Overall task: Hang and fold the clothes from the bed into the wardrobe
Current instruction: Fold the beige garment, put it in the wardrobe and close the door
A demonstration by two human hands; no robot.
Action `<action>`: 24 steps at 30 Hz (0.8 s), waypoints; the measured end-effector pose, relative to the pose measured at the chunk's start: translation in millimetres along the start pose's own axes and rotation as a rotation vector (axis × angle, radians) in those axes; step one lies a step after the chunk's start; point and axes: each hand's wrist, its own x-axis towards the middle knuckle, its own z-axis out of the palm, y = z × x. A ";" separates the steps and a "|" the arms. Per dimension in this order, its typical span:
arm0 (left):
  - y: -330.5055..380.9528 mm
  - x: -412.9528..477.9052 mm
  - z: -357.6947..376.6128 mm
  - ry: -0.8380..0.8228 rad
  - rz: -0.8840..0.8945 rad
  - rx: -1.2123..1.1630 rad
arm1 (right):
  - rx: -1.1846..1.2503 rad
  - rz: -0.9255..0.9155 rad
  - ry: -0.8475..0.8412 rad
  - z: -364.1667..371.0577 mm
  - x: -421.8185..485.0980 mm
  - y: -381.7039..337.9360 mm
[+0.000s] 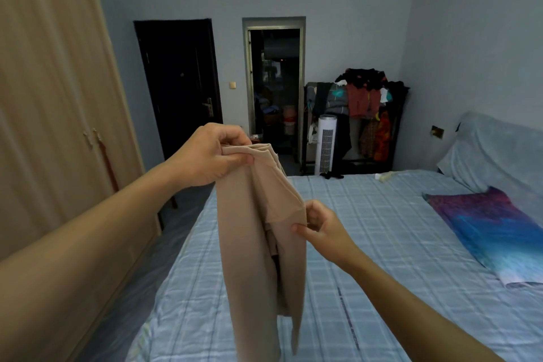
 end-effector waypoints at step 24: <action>-28.0 -28.0 -18.3 0.017 -0.064 0.089 | -0.202 -0.174 0.077 27.3 -10.6 -6.4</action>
